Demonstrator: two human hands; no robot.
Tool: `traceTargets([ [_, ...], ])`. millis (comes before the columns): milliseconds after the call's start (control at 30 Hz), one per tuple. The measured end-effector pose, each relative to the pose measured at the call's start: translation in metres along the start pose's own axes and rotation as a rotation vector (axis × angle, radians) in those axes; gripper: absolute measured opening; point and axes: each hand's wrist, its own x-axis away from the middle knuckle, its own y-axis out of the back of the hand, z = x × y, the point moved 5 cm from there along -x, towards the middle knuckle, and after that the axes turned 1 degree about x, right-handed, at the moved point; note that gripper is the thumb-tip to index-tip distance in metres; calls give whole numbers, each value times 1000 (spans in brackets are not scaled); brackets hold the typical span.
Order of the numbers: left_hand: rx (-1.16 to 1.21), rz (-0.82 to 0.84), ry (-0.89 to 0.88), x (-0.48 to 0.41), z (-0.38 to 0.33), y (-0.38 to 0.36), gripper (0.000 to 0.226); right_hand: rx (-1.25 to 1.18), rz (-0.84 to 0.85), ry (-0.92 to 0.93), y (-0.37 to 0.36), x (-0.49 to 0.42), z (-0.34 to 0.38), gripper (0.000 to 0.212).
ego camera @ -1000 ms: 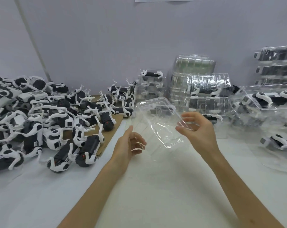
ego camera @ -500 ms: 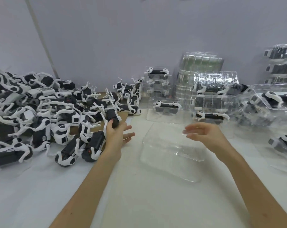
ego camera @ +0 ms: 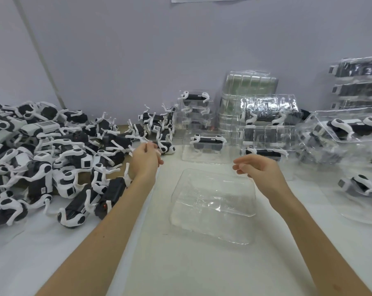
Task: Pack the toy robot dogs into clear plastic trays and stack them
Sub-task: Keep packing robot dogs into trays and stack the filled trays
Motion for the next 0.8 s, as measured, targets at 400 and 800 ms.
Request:
traceTargets([
  [400, 115, 714, -539, 121, -88, -48, 30, -710, 133, -14, -7, 7, 28, 47],
  [800, -165, 997, -618, 142, -71, -46, 23, -607, -70, -101, -13, 9, 14, 42],
])
